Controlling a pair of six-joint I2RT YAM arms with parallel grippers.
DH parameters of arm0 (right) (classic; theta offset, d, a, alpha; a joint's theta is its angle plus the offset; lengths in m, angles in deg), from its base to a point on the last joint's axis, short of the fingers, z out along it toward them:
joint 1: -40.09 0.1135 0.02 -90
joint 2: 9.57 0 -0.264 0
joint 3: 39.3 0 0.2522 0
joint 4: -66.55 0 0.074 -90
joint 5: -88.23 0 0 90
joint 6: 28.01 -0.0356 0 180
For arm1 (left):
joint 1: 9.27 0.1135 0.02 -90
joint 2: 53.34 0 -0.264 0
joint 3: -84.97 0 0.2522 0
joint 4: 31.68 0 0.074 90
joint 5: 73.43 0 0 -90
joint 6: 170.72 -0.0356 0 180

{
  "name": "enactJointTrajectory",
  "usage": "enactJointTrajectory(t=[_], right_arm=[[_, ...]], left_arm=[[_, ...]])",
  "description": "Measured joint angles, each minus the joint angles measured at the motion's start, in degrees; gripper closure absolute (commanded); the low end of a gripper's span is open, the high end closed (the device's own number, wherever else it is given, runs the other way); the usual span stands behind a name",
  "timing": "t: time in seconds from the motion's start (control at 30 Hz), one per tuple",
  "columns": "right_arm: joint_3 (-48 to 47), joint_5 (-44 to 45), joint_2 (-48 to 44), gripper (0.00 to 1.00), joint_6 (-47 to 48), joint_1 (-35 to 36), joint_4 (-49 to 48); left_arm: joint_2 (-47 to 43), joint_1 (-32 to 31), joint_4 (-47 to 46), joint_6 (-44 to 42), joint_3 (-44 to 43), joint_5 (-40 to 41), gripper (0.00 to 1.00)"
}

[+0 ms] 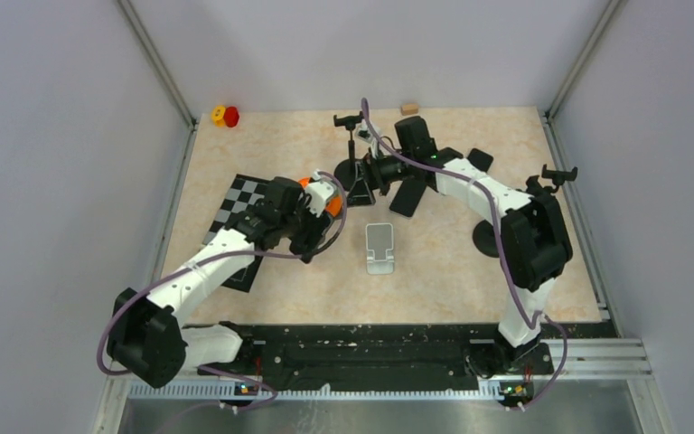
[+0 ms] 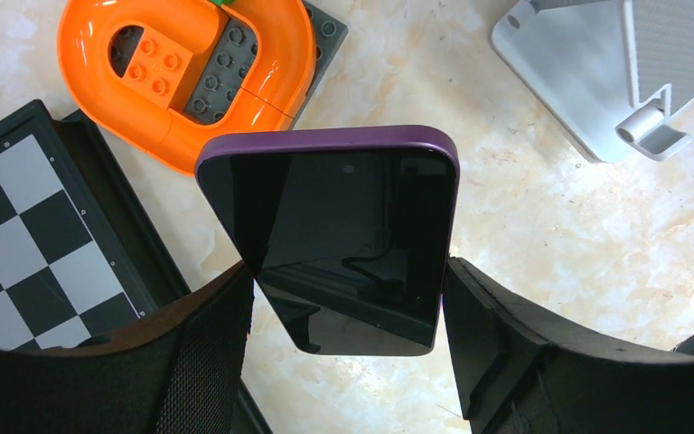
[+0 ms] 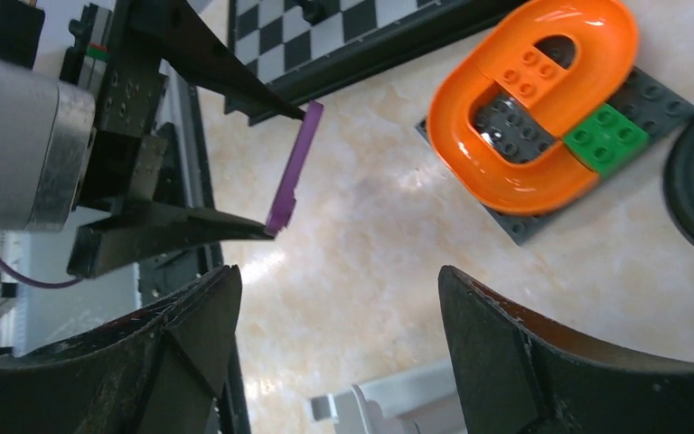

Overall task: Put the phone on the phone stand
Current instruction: Pick up the phone at the center of the board.

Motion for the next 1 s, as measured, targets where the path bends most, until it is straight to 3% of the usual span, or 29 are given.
enactJointTrajectory(t=[0.47, 0.8, 1.0], right_arm=[[-1.55, -5.81, 6.54, 0.25, -13.79, 2.56, -7.43], [-1.81, -7.17, 6.91, 0.28, -16.48, 5.03, -9.38], [-2.36, -7.21, 8.74, 0.36, -16.98, 5.92, -9.4]], left_arm=[[-2.29, -2.56, -1.92, 0.79, 0.0, 3.74, 1.0], [-2.29, -4.31, -2.4, 0.79, 0.17, 7.15, 1.0], [-2.25, -5.33, -3.45, 0.76, 0.35, 9.01, 1.0]])
